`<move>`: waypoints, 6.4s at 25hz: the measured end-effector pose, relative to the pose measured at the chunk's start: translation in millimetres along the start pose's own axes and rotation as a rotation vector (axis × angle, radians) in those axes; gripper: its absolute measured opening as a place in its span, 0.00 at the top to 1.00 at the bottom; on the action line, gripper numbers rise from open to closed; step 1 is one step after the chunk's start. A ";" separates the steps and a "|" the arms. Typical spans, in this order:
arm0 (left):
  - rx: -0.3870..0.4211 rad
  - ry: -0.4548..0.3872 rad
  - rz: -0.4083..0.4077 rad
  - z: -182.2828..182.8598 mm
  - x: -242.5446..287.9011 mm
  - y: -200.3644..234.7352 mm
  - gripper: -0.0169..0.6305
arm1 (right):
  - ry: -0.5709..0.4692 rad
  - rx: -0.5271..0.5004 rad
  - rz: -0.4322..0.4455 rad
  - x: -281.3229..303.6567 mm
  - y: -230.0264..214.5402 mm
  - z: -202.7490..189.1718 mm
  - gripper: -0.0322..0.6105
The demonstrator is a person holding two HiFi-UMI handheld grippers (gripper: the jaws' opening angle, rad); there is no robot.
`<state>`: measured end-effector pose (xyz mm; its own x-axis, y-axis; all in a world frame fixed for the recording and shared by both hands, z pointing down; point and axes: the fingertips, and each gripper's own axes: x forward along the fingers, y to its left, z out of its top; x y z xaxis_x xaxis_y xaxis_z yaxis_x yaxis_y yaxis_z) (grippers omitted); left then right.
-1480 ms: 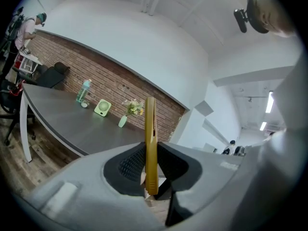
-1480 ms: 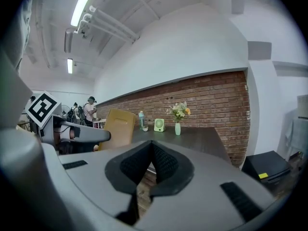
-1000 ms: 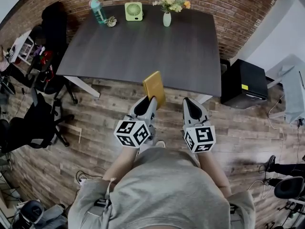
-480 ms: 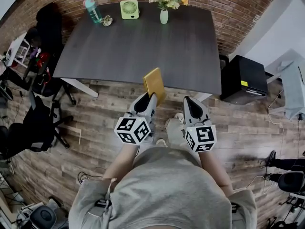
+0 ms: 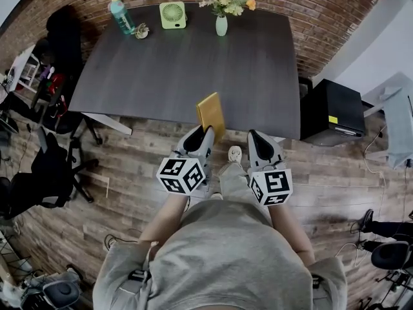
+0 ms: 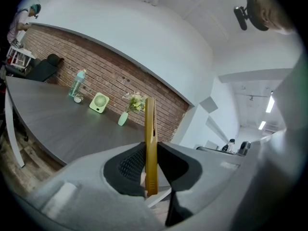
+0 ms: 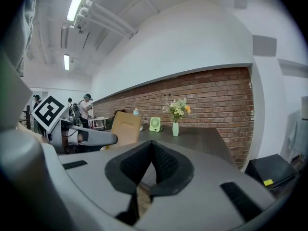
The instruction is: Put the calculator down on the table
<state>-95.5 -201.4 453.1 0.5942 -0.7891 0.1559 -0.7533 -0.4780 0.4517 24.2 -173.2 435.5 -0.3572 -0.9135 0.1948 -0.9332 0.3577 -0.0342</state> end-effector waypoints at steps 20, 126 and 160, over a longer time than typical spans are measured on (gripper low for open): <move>-0.044 0.129 0.033 -15.1 115.8 38.3 0.84 | 0.071 0.045 -0.003 83.0 -73.1 -10.8 0.95; -0.120 0.388 0.246 -64.5 236.8 107.9 0.89 | 0.150 0.076 0.046 148.3 -132.3 -31.8 0.95; 0.059 0.217 0.120 -57.2 12.2 -3.2 0.94 | 0.062 0.049 0.054 -22.9 -8.1 -38.8 0.95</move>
<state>-69.7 -187.4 503.8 0.5411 -0.7435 0.3929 -0.8336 -0.4124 0.3675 41.4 -147.6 469.4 -0.4051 -0.8791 0.2513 -0.9141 0.3945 -0.0936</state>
